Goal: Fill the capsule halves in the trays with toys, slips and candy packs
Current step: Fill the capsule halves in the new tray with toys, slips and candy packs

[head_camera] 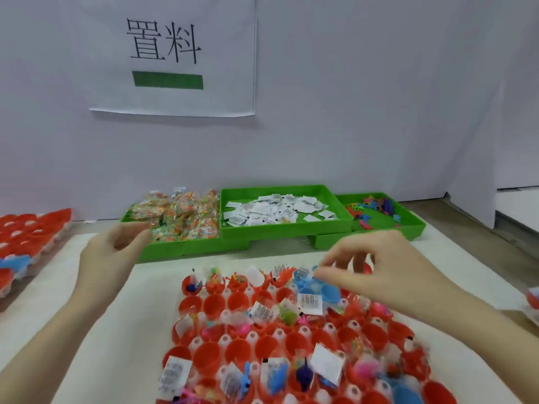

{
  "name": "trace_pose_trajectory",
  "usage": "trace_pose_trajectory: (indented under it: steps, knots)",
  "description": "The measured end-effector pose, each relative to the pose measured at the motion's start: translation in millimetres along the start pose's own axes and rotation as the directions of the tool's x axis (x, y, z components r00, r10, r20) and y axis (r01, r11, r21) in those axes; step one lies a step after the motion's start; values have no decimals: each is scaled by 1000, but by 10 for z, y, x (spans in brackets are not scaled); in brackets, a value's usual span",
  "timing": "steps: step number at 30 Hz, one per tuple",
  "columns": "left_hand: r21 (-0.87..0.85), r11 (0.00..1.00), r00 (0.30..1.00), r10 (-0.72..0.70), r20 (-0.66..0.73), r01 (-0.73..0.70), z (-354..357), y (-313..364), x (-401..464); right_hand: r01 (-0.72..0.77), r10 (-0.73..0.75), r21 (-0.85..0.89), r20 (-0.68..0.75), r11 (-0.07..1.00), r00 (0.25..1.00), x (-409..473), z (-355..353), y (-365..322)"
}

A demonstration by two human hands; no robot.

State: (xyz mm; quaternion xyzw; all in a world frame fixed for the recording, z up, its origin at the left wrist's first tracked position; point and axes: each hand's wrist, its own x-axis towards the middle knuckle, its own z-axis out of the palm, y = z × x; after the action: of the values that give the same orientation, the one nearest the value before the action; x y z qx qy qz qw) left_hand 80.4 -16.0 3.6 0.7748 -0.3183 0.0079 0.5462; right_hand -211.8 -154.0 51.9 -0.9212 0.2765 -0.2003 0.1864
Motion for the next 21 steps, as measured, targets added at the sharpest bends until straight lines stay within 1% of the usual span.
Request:
trace_pose_trajectory:
  steps: [1, 2, 3, 4, 5, 7, 8, 9, 10, 11, 12, 14, 17, 18, 19, 21]
  knots:
    - [53, 999, 1000, 8, 16, -9, 48, 18, 98, -69, 74, 46, -105, 997, 992, 103, -47, 106]
    - [145, 989, 999, -8, 49, 1, 115, -22, 199, -109, 124, 76, -221, 991, 967, 232, -60, 321]
    - [232, 973, 998, -25, 65, 9, 184, -39, 289, -174, 183, 57, -297, 983, 937, 364, -96, 534]
    - [331, 943, 996, -60, 69, 33, 260, -63, 379, -253, 252, 43, -341, 966, 906, 511, -119, 748]
    - [418, 906, 991, -107, 78, 65, 338, -80, 456, -323, 310, 19, -340, 946, 888, 646, -110, 942]
    - [603, 789, 971, -218, 101, 115, 467, -126, 503, -425, 388, -72, -292, 902, 874, 869, -29, 1284]
    - [670, 731, 959, -264, 103, 129, 520, -151, 509, -457, 419, -118, -249, 882, 873, 962, 16, 1418]
    - [705, 696, 959, -272, 81, 138, 572, -184, 517, -485, 455, -138, -202, 863, 867, 1052, 49, 1520]
    - [718, 680, 963, -263, 53, 147, 606, -212, 516, -513, 495, -124, -149, 849, 856, 1123, 74, 1577]
    - [708, 689, 972, -233, 17, 153, 639, -242, 511, -539, 530, -98, -103, 836, 841, 1193, 100, 1623]
    - [683, 713, 981, -194, -21, 156, 658, -279, 509, -559, 554, -93, -75, 824, 829, 1252, 129, 1657]
    - [603, 779, 985, -146, -93, 172, 669, -348, 504, -588, 591, -151, -32, 794, 806, 1324, 188, 1708]
    - [501, 842, 978, -141, -154, 200, 675, -371, 498, -557, 577, -173, 91, 812, 812, 1401, 290, 1762]
    - [483, 852, 977, -138, -166, 202, 686, -375, 511, -540, 557, -155, 98, 827, 825, 1430, 324, 1783]
    - [473, 857, 976, -140, -168, 205, 696, -372, 517, -534, 544, -124, 74, 836, 836, 1451, 351, 1795]
    - [474, 858, 977, -132, -168, 197, 697, -368, 539, -533, 531, -43, -51, 845, 846, 1495, 379, 1825]
